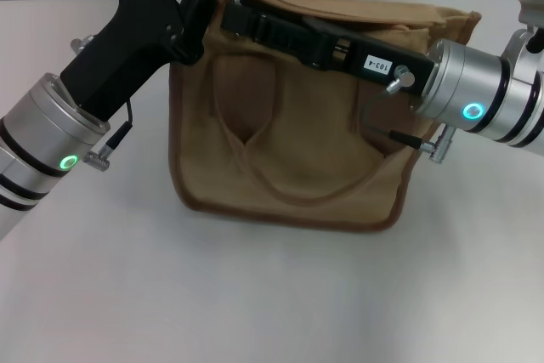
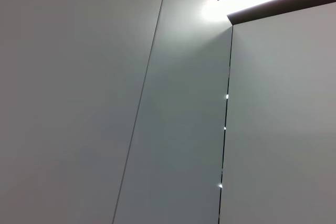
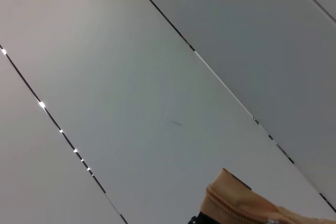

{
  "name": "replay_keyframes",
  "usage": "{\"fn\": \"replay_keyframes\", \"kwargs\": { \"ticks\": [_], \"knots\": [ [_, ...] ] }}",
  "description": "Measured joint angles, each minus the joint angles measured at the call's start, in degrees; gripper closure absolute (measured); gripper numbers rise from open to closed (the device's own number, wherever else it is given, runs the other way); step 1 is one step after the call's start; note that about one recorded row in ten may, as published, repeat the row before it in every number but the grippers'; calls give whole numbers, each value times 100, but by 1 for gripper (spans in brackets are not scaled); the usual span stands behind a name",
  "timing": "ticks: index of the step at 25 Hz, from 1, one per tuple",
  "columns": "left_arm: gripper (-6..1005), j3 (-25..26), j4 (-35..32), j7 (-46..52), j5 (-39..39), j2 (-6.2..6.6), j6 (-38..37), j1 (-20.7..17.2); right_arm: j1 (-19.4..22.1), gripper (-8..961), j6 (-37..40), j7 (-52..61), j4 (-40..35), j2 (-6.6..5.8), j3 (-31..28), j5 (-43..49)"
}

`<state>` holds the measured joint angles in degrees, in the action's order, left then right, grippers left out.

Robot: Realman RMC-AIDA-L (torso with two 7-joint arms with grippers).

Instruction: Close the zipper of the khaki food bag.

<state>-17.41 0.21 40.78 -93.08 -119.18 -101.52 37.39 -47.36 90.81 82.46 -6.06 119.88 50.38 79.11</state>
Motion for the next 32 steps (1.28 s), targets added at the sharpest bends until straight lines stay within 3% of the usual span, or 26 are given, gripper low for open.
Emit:
{"fn": "replay_keyframes", "kwargs": {
  "ticks": [16,18,24,29,32],
  "knots": [
    [950,1,46,-7,2,0,24,21,-27,442,-28,-50,-15,0,8,-2],
    [950,6,48,-7,1,0,26,20,-35,633,-15,-56,-31,0,26,-2],
    [948,23,49,-8,-1,0,31,7,-42,847,7,-149,-46,0,60,-2],
    [946,43,49,-9,16,0,38,-30,25,947,12,-151,-56,0,32,-2],
    [945,44,49,-9,30,0,40,-41,121,946,45,-151,-86,0,6,-2]
  ]
}}
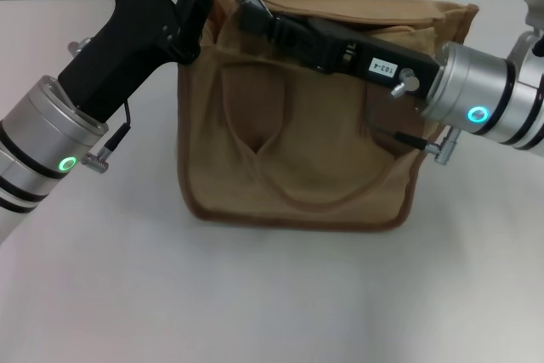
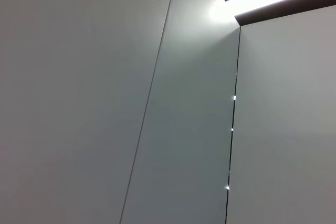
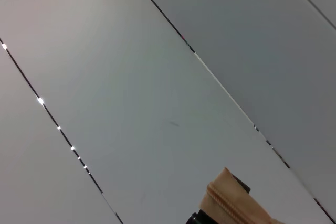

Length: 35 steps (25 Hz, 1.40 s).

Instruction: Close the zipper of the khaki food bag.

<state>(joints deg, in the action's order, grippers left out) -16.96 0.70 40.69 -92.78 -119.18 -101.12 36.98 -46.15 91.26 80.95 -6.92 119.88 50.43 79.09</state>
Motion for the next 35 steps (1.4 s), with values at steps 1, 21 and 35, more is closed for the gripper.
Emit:
{"fn": "replay_keyframes", "kwargs": {
  "ticks": [1,21,35],
  "knots": [
    [945,0,-1,0,3,0,1,-5,0,946,0,0,0,0,0,0],
    [939,194,-55,0,30,15,-31,-192,690,947,30,174,-410,-48,-46,-11],
    [935,536,-151,47,40,42,-15,-461,1680,946,17,471,-1007,-71,-720,-73]
  ]
}}
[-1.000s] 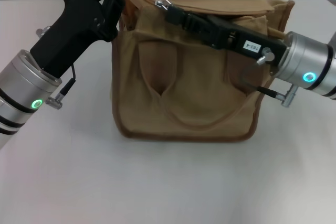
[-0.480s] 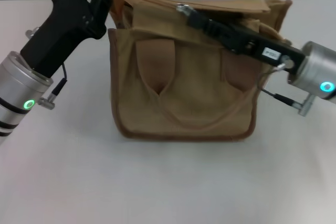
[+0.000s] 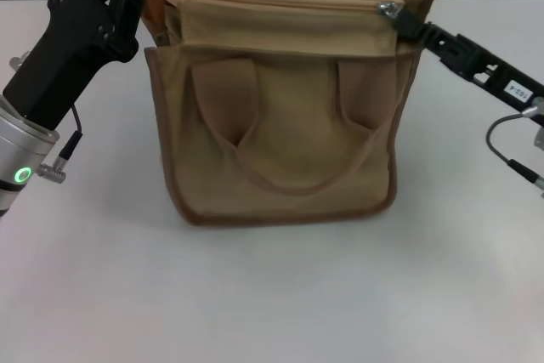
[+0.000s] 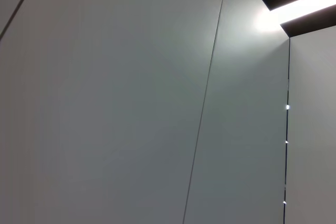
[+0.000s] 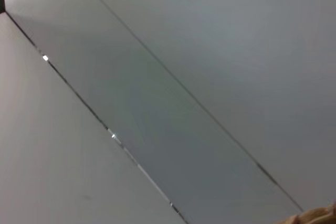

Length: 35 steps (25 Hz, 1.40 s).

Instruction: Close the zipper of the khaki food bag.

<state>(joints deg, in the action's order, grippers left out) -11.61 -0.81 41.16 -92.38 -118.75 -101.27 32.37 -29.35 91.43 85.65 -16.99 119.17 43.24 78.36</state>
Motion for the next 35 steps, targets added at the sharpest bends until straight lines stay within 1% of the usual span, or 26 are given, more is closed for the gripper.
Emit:
{"fn": "replay_keyframes", "kwargs": {
  "ticks": [5,8,10,14,16,17,18,19,22,25,27,30,32,33,34,35],
  "knots": [
    [934,-18,1,-31,-21,2,17,-4,54,946,45,-129,3,1,-170,-1],
    [933,-19,-13,-43,-27,3,55,-43,79,946,206,-595,99,12,-386,-6],
    [932,-40,-86,-50,-41,1,75,-74,112,928,369,-941,194,22,-553,-6],
    [931,-91,-177,3,-79,19,86,-189,194,892,505,-1157,271,30,-750,-6],
    [930,-97,-227,9,-86,20,122,-284,215,693,520,-1197,286,27,-777,-6],
    [930,-98,-247,8,-92,19,154,-337,221,657,524,-1222,289,26,-779,-6],
    [828,-98,-247,8,-92,19,154,-337,228,621,525,-1244,292,26,-779,-6],
    [725,-100,-272,-12,-103,18,242,-508,237,584,528,-1285,292,26,-778,-6],
    [622,-102,-321,-28,-107,20,344,-743,259,476,548,-1447,315,30,-768,-6],
    [520,-82,-437,-27,-97,23,511,-1119,266,342,683,-1713,417,33,-779,-6],
    [430,-38,-514,-34,-76,23,553,-1434,279,253,857,-1950,460,33,-776,-2],
    [295,-2,-733,-19,-72,34,509,-1875,291,252,1160,-2362,471,34,-718,37],
    [280,-15,-915,21,-79,65,285,-2160,291,251,1316,-2624,479,36,-592,59],
    [273,-37,-968,21,-97,72,175,-2228,291,250,1360,-2743,479,36,-461,60],
    [265,-91,-1059,15,-149,78,2,-2322,291,250,1392,-2840,472,35,-312,62],
    [258,-259,-1274,-9,-283,82,-252,-2423,283,249,1401,-2952,448,31,-111,65]
  ]
}}
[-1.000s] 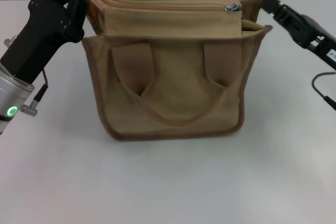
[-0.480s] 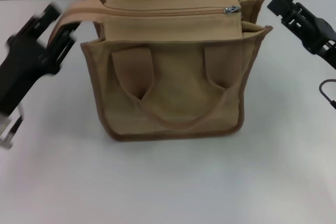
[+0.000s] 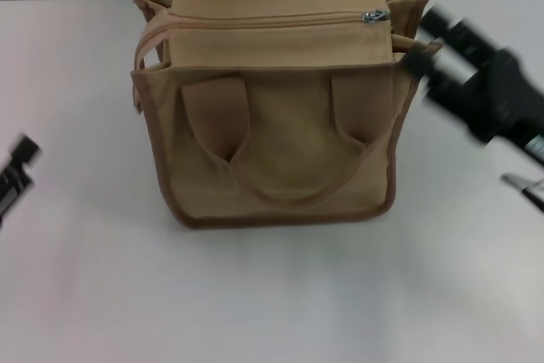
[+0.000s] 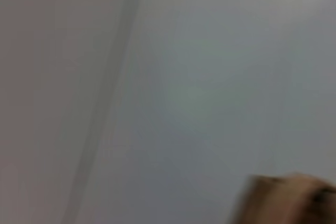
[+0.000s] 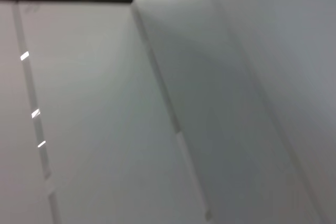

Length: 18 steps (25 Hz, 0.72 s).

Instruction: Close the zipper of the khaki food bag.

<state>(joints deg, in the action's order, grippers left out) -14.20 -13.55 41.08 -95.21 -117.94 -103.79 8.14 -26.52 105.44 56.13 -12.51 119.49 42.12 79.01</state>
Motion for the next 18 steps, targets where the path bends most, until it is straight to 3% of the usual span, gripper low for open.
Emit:
{"fn": "replay_keyframes", "kwargs": {
  "ticks": [4,6,10,13,18],
  "knots": [
    [228,-770,-740,24,-664,51,-497,-129,-57,248,0,-542,-335,-21,1220,249],
    [213,-1365,-1017,193,-1195,151,-762,-22,-78,247,-55,-740,-540,-5,1739,480],
    [214,-1552,-1020,264,-1537,174,-756,164,-181,248,-276,-959,-597,8,2450,594],
    [214,-1565,-1065,216,-1819,103,-651,296,-225,253,-531,-991,-601,10,2925,599],
    [216,-1575,-1067,243,-2137,61,-515,496,-227,255,-907,-999,-559,23,3138,601]
  ]
}}
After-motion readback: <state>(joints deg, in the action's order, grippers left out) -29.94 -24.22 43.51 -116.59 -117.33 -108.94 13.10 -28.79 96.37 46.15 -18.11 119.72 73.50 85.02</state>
